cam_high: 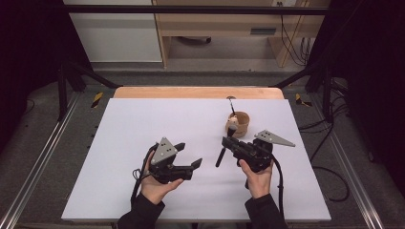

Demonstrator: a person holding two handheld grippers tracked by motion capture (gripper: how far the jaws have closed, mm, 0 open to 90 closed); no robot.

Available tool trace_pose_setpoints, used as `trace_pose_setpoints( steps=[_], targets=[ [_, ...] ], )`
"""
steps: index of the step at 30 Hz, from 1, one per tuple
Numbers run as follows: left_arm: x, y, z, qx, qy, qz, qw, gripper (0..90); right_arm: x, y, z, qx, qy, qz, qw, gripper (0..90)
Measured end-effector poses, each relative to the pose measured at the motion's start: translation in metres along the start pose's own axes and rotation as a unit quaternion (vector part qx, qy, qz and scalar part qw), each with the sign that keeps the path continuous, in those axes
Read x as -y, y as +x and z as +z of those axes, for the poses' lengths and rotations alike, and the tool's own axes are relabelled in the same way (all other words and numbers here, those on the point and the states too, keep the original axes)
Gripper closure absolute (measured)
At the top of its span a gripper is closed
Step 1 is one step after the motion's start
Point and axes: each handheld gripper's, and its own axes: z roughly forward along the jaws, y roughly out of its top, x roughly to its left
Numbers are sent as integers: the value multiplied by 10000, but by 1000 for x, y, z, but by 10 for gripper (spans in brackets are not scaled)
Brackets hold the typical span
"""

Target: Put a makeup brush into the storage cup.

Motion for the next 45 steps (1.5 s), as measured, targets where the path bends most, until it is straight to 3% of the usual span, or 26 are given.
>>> trace_pose_setpoints(
  steps=[10, 18, 31, 45],
  targets=[
    [7, 22, -23, -197, 78, 43, 9998, 146, -1, -5, -6, 94, 32, -185, 9998, 773],
    [20, 37, -38, -333, 83, -69, 9994, 135, -3, -7, -9, 156, 8, -264, 9995, 773],
    [37, 59, -64, -546, 30, -90, 9985, 120, -6, -12, -16, 262, -40, -496, 9984, 773],
    [50, 77, -77, -707, 103, -142, 9973, 109, -11, -16, -19, 348, -64, -571, 9977, 774]
  ],
)
